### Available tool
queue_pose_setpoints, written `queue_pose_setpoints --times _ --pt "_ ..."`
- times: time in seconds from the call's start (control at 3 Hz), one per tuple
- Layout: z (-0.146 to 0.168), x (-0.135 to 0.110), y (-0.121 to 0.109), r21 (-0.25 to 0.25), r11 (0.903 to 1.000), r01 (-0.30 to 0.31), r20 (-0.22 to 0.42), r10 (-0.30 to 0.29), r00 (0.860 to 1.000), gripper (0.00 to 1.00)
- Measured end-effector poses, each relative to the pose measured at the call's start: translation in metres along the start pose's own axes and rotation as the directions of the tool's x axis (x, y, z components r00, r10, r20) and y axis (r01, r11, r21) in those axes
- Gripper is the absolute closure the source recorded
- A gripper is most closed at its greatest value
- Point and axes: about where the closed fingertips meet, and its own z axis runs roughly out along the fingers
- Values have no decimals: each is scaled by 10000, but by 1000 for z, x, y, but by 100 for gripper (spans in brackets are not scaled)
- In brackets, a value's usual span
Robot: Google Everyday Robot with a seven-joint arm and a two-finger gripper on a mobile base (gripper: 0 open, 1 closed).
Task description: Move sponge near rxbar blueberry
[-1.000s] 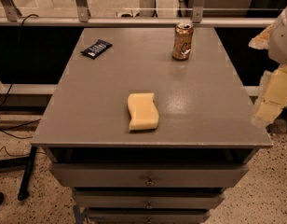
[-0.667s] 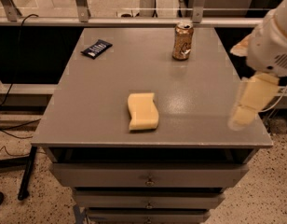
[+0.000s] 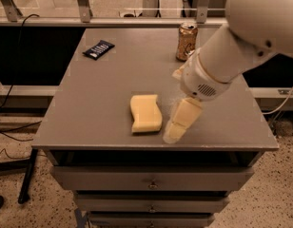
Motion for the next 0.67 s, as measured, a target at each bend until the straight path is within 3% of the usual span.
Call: queue_pose_setpoints --times 0.33,0.67 --pt "53 -37 -6 -18 9991 425 1083 -421 9932 0" --pt "80 -48 -12 -24 9982 595 1386 -586 9886 0"
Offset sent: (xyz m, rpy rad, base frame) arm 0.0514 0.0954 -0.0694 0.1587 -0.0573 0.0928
